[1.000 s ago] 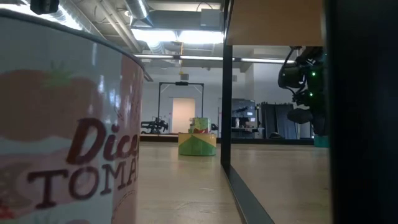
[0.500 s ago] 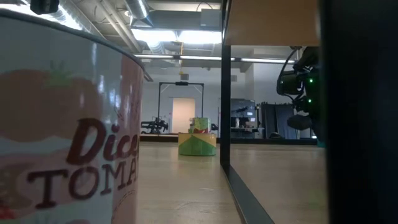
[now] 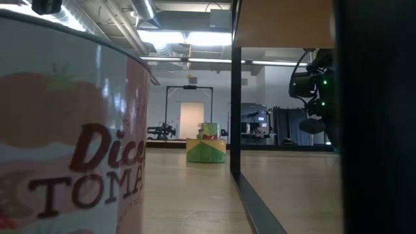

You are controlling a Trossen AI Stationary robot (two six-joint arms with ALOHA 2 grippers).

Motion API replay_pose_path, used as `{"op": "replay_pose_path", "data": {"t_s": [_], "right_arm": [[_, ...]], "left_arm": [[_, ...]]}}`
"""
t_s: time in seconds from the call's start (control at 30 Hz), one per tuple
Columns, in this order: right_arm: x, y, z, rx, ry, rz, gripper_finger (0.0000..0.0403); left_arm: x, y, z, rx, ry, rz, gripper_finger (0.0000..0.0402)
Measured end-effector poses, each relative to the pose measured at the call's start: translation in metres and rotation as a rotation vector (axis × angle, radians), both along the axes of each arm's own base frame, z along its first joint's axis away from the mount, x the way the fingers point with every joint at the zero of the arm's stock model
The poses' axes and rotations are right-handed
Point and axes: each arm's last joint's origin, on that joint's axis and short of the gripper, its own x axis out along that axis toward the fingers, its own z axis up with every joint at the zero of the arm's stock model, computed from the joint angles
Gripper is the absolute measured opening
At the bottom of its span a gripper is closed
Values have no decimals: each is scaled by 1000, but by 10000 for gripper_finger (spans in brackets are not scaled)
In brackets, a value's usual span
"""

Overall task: Pick and place cans onto a shelf
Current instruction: Put the canned tuna on the shelf

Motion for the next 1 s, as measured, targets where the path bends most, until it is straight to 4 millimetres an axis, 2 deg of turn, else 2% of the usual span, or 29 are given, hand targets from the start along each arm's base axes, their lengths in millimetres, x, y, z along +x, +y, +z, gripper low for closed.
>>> {"op": "replay_pose_path", "data": {"t_s": [0.2, 0.33, 0.6, 0.77, 1.0], "right_arm": [[6, 5, 11, 59, -25, 80, 12], [15, 7, 28, 63, -86, 132, 12], [40, 25, 58, 124, -30, 298, 12], [63, 44, 88, 167, -30, 430, 12], [95, 80, 149, 145, -79, 605, 12]], "left_arm": [[0, 0, 0, 0, 0, 0, 0], [0, 0, 0, 0, 1, -2, 0], [0, 0, 0, 8, 5, -10, 0], [0, 0, 0, 57, 19, -36, 0], [0, -2, -1, 45, 40, -110, 0]]}}
